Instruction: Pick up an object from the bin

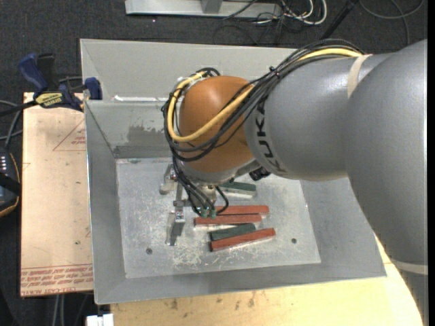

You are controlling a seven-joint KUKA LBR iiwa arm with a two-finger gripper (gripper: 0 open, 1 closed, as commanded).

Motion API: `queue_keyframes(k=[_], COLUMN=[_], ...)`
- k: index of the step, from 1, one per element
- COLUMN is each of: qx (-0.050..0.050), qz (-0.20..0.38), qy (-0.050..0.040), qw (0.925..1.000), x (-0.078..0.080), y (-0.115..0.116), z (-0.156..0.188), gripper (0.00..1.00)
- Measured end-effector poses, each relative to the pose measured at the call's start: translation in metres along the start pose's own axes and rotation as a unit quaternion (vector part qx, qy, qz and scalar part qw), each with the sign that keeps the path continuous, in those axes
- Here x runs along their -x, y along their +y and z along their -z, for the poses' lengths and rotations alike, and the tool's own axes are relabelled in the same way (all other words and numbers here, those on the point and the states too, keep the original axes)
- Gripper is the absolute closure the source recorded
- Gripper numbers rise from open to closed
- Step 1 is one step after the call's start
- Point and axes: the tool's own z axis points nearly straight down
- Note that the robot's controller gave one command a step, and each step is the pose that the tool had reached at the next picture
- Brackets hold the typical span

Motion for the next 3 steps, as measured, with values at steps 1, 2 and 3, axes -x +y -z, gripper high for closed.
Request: queue_keyframes(k=[1,2,3], qx=[0.001,0.003,0.003], qz=[-0.002,0.085,0.085], qy=[-0.0037,-0.0078,-0.0078], qw=[1.0000,0.9963,0.9963], x=[0.002,0.007,0.007], y=[-0.001,-0.083,-0.083], z=[0.005,-0.083,-0.083], gripper=[0.00,1.00,1.00])
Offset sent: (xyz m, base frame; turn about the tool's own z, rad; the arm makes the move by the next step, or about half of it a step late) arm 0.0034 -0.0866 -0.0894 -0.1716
